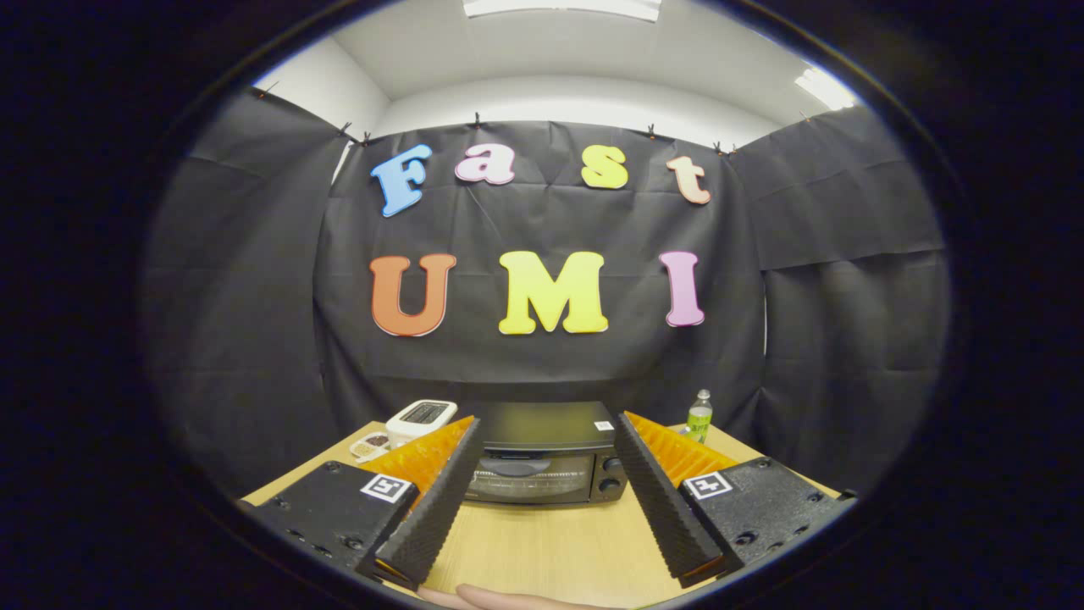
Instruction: Open the toaster oven, put the food inside, and close the toaster oven door.
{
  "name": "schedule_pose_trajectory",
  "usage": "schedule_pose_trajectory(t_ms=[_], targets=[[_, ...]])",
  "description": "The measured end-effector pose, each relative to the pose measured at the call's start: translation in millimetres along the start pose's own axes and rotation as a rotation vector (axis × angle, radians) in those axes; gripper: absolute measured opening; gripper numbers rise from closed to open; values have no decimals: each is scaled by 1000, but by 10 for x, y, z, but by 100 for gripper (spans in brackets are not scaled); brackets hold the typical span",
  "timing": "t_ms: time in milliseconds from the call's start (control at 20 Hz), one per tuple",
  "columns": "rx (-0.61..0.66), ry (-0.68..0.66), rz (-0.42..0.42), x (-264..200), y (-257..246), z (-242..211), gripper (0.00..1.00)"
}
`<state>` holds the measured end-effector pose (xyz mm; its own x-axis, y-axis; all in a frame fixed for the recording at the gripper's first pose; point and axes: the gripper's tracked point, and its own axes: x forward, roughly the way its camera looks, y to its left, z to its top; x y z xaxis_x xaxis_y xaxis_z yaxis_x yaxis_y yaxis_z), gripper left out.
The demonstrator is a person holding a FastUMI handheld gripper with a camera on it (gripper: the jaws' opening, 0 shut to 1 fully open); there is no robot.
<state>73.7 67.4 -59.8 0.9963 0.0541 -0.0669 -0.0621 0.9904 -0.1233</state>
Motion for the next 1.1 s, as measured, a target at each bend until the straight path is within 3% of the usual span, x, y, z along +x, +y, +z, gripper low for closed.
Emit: schedule_pose_trajectory(t_ms=[300, 550, 1100], targets=[[-59, 40, 10, 674, 192, -373, 100], [-28, 116, 58, 1184, 362, -764, 100], [-51, 262, 29, 2025, 390, -1511, 100]])
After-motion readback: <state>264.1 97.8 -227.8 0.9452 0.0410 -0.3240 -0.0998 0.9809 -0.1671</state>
